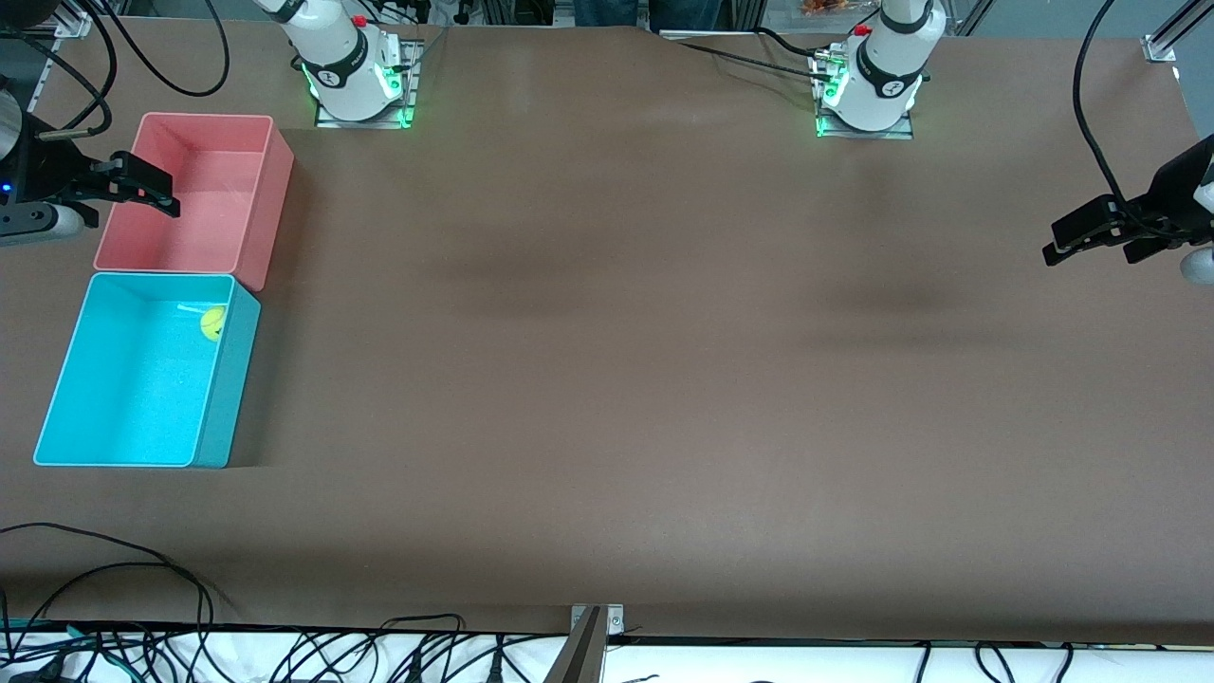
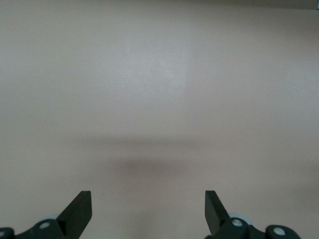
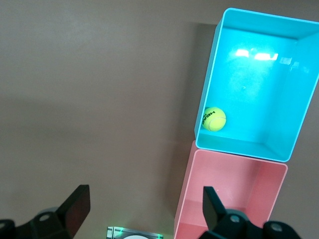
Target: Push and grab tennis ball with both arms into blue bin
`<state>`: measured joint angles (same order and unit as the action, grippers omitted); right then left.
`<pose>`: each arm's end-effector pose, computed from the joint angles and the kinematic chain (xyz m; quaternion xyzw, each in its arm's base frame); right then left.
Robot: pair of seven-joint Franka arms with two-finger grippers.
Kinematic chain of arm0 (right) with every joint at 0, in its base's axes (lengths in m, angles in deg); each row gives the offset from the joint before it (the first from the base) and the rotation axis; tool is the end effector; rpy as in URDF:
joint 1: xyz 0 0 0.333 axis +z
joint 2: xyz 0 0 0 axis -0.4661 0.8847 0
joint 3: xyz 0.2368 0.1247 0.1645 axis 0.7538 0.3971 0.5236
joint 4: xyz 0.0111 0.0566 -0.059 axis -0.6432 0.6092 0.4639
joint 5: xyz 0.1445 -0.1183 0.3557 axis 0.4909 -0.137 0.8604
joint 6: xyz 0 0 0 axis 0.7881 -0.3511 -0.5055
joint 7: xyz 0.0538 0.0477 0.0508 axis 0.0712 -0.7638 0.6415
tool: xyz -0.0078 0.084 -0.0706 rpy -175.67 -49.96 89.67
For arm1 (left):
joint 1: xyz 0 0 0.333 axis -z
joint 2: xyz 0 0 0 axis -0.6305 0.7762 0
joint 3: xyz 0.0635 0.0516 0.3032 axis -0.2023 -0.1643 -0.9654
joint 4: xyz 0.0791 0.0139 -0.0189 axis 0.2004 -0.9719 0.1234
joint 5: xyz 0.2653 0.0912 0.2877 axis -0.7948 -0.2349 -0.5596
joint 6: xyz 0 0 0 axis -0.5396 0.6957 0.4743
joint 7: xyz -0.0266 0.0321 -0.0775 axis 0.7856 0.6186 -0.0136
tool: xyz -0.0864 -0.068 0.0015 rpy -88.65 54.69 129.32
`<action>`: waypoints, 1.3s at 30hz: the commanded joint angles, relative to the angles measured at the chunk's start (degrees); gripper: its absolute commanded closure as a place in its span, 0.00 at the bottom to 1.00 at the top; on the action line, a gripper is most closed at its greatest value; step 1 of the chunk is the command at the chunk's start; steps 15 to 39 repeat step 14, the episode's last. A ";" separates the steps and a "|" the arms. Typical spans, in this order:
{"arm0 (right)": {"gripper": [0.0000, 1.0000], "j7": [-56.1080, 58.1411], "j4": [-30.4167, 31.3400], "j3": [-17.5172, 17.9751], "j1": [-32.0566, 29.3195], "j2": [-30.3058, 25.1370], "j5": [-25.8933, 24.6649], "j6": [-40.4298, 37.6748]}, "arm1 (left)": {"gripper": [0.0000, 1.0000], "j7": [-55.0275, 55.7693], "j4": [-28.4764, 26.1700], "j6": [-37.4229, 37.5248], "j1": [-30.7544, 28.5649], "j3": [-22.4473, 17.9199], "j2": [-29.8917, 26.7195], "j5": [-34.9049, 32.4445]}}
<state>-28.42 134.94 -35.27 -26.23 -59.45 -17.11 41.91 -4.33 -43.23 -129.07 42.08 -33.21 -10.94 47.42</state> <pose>0.5512 -0.0071 0.5856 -0.9960 -0.0735 0.0500 0.0053 0.5839 0.0102 0.6138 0.9987 0.0396 -0.0086 0.0313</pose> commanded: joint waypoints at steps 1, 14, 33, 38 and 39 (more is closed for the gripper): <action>0.00 0.84 -1.43 0.52 -0.67 0.32 -0.35 -1.41 | 0.00 -1.34 0.80 0.38 -0.45 0.11 -0.04 0.18; 0.00 0.84 -1.25 0.52 -0.93 0.14 -0.35 -1.32 | 0.00 -1.34 0.80 0.38 -0.54 0.02 -0.12 0.18; 0.00 0.84 -1.25 0.52 -0.93 0.14 -0.35 -1.32 | 0.00 -1.34 0.80 0.38 -0.54 0.02 -0.12 0.18; 0.00 0.84 -1.25 0.52 -0.93 0.14 -0.35 -1.32 | 0.00 -1.34 0.80 0.38 -0.54 0.02 -0.12 0.18; 0.00 0.84 -1.25 0.52 -0.93 0.14 -0.35 -1.32 | 0.00 -1.34 0.80 0.38 -0.54 0.02 -0.12 0.18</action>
